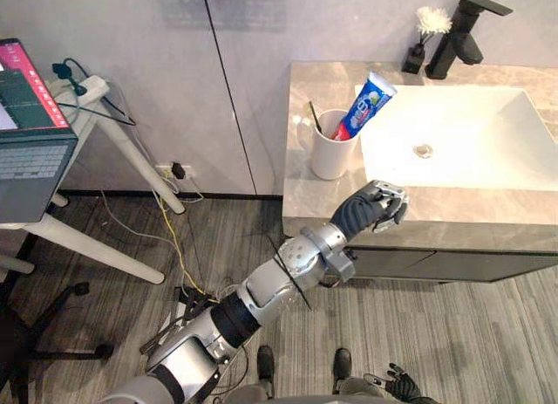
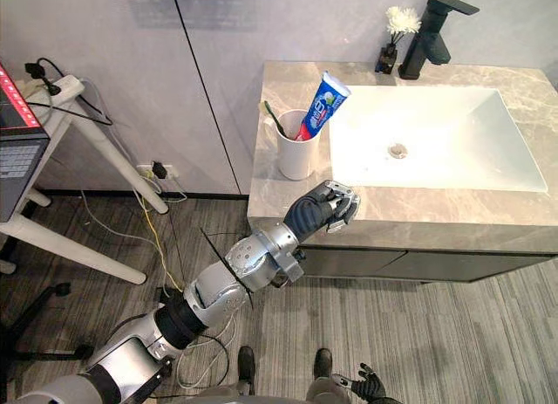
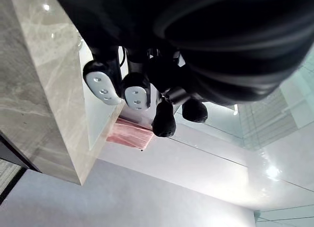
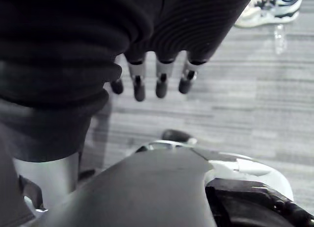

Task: Organize washtable

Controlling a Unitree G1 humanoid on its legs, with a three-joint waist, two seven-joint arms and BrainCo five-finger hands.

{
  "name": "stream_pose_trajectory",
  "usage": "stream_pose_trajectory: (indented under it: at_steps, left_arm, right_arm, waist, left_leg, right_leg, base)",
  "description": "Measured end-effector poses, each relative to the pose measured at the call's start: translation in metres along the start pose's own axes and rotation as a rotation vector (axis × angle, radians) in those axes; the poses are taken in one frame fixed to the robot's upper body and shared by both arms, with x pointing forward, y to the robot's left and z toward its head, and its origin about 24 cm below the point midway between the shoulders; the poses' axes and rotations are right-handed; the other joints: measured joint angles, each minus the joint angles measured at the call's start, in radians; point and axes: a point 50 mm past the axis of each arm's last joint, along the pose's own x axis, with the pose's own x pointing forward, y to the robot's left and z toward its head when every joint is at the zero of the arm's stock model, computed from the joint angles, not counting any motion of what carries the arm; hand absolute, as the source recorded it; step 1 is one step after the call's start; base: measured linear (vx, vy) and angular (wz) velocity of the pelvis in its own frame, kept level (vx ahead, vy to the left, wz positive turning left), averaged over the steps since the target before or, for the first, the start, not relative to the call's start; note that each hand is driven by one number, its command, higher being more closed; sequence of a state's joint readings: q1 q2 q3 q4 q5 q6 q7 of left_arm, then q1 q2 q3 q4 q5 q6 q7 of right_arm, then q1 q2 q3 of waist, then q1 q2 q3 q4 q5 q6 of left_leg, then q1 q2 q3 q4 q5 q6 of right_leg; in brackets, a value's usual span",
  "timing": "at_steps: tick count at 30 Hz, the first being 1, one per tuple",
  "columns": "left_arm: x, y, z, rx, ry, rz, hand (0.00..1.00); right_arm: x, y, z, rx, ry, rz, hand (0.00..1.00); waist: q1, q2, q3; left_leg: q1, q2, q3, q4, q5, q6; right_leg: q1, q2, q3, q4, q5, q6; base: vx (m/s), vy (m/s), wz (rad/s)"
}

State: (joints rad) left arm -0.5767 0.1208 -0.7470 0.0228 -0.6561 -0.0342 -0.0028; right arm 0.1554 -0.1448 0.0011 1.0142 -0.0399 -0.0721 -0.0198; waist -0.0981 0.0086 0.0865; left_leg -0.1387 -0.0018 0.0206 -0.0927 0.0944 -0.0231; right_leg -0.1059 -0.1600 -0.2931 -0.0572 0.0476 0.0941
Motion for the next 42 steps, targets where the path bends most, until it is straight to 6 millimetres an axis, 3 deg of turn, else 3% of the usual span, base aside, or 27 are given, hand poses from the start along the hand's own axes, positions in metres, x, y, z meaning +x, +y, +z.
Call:
stream_pose_trajectory:
  at_steps: [7,13,25,37,42]
  left_arm:
    - [0.011,0.008,0.009,0.081,-0.029,0.046,1.00]
    - [0.016,0.047,0.021,0.138,-0.045,0.235,1.00]
    - [0.031,0.076,0.052,0.215,-0.106,0.339,1.00]
    - [0.041,0.081,0.083,0.299,-0.169,0.324,1.00]
    - [0.042,0.078,0.083,0.306,-0.167,0.311,1.00]
  right_arm:
    - [0.001,-0.004,0.015,-0.005,-0.061,-0.014,0.00]
    - [-0.001,-0.004,0.032,-0.005,-0.142,-0.014,0.00]
    - [-0.007,-0.005,0.040,0.000,-0.203,-0.028,0.00]
    - [-0.010,-0.005,0.049,-0.008,-0.255,-0.027,0.00]
    - [-0.010,-0.005,0.049,-0.010,-0.258,-0.027,0.00]
  waist:
    - [-0.004,0.012,0.055]
    - [-0.028,0.012,0.105]
    - [-0.027,0.010,0.150]
    - [-0.033,0.011,0.193]
    - [-0.032,0.011,0.198]
  left_leg:
    - [-0.019,0.001,0.031,0.000,-0.003,0.004]
    - [-0.045,-0.002,0.063,0.004,-0.004,0.005]
    - [-0.073,-0.003,0.083,0.039,-0.022,0.014]
    - [-0.103,-0.005,0.087,0.052,-0.021,0.015]
    - [-0.108,-0.006,0.069,0.060,-0.021,0.015]
  right_leg:
    - [-0.038,0.001,0.036,0.002,0.008,0.002]
    - [-0.075,0.002,0.076,0.000,0.022,0.004]
    - [-0.110,0.002,0.106,0.002,0.035,0.002]
    - [-0.132,0.001,0.117,0.001,0.051,0.002]
    - [-0.125,0.000,0.102,0.001,0.051,0.001]
  base:
    - [0.00,0.011,-0.15]
    - [0.02,0.009,-0.18]
    - [-0.03,0.006,-0.06]
    - [-0.01,0.005,-0.03]
    - [0.00,0.001,0.09]
